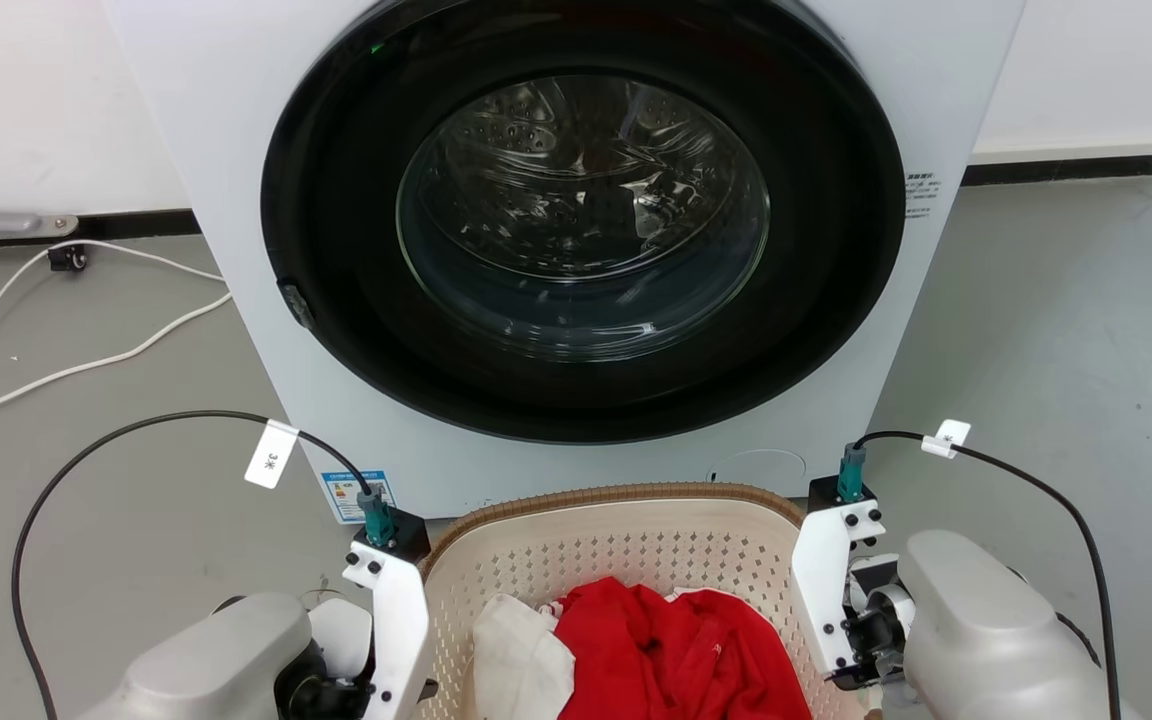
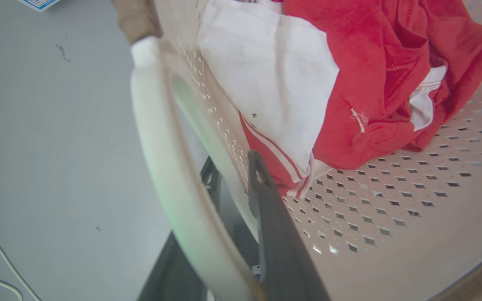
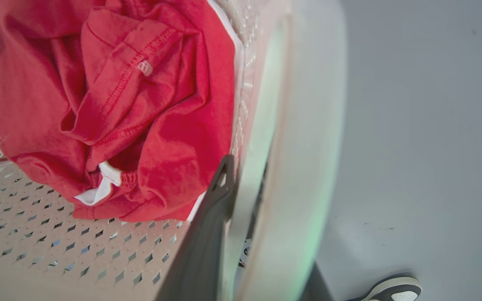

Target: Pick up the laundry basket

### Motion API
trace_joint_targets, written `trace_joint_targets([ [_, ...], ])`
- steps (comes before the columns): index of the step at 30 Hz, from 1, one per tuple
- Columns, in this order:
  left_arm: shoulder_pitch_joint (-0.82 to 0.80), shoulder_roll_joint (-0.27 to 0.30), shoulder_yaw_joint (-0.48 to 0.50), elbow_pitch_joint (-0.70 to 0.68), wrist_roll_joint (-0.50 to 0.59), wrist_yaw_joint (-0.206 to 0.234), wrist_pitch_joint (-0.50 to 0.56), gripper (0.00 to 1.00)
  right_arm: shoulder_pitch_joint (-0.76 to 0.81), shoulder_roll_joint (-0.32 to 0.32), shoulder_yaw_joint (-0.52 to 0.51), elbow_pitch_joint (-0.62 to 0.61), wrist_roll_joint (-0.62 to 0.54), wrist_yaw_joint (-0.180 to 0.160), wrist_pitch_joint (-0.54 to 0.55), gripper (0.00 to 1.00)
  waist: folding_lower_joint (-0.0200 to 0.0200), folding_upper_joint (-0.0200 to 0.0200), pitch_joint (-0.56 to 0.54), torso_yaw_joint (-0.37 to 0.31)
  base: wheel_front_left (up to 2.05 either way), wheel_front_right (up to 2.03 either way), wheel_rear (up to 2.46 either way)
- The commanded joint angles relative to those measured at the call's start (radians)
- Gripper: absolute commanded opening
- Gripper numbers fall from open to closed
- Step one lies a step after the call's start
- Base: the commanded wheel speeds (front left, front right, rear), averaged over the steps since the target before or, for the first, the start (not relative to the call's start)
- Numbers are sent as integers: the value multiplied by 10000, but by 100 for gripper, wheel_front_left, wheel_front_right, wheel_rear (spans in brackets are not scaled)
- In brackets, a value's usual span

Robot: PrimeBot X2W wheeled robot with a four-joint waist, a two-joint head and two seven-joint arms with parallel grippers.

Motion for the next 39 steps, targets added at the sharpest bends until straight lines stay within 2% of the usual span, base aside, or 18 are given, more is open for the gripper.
trace_joint_targets([
  [1,120,-92,-58,-163,-50,-173,-6,0,27,-32,96,-64,14,1,-75,0,1,-1,30,-13,0,0,0],
  [39,10,-181,-59,9,-46,-174,106,0,-338,-16,673,113,497,2,-242,0,1,-1,158,66,0,0,0],
])
